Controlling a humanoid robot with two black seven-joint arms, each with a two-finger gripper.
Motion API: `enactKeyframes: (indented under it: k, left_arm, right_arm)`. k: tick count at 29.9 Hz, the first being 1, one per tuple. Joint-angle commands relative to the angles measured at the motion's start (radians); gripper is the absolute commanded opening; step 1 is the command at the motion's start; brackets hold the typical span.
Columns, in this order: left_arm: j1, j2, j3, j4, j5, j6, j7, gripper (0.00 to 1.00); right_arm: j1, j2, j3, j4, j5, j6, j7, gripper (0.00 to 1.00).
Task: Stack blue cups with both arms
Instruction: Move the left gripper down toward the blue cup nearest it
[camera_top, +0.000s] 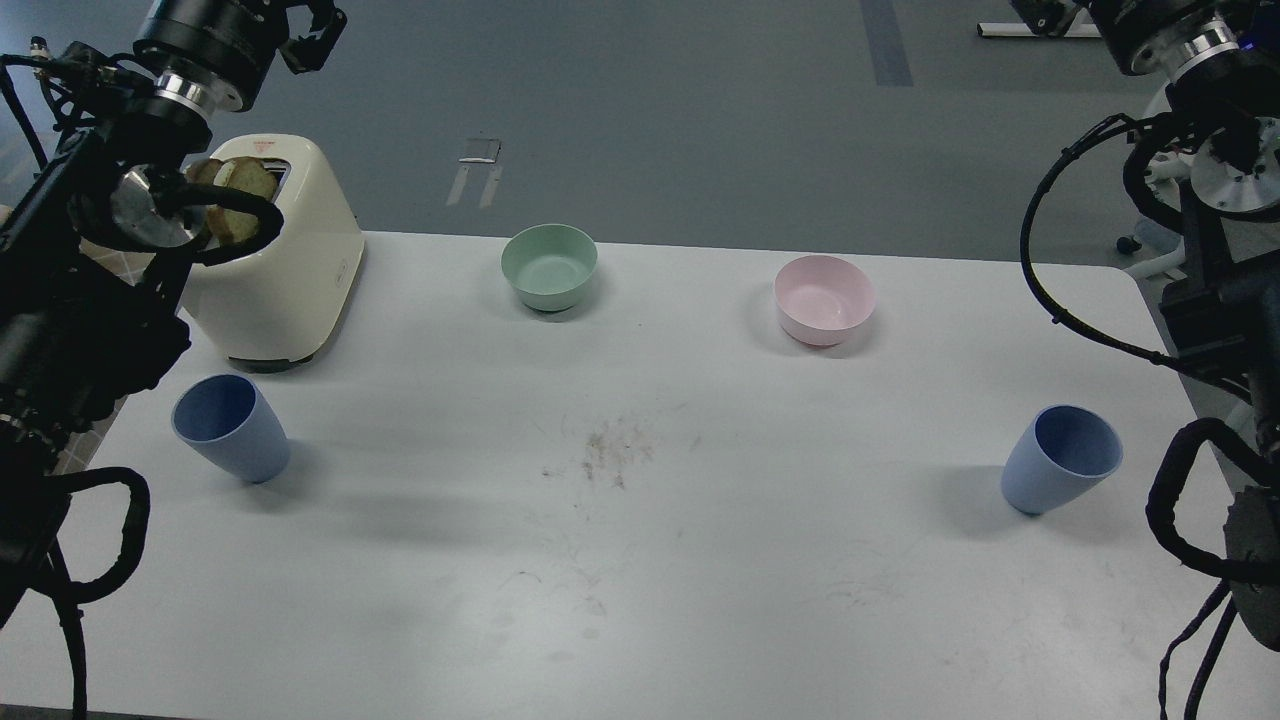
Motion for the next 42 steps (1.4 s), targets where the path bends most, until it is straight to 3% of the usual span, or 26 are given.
enactKeyframes:
  k: [1,20,27,33,39,42]
  left_arm:
    - [0.0,-0.009,-0.001,-0.003,0.0,0.003,0.0,0.98]
    - [0.004,0.0,0.006,0.003,0.002,-0.011,0.003,0.98]
    - [0.016,0.02,0.002,0.006,0.0,-0.089,0.0,0.98]
    - [0.012,0.011,0.005,0.004,-0.032,-0.083,0.0,0.98]
    - [0.036,0.037,0.022,-0.066,-0.02,-0.08,-0.019,0.97]
    - [0.12,0.115,0.049,-0.196,-0.005,-0.071,-0.019,0.97]
  right_arm:
    - [-0.005,0.0,0.006,0.002,0.009,0.001,0.0,1.0]
    - [-0.051,-0.015,0.032,0.002,0.033,0.008,-0.003,1.0]
    - [-0.083,-0.012,0.028,0.011,0.033,0.019,-0.003,1.0]
    - [-0.16,-0.013,0.029,0.135,0.033,0.031,0.0,1.0]
    - [-0.238,-0.018,0.035,0.208,0.033,0.028,0.0,1.0]
    - [-0.321,-0.018,0.066,0.289,0.033,0.028,0.0,1.0]
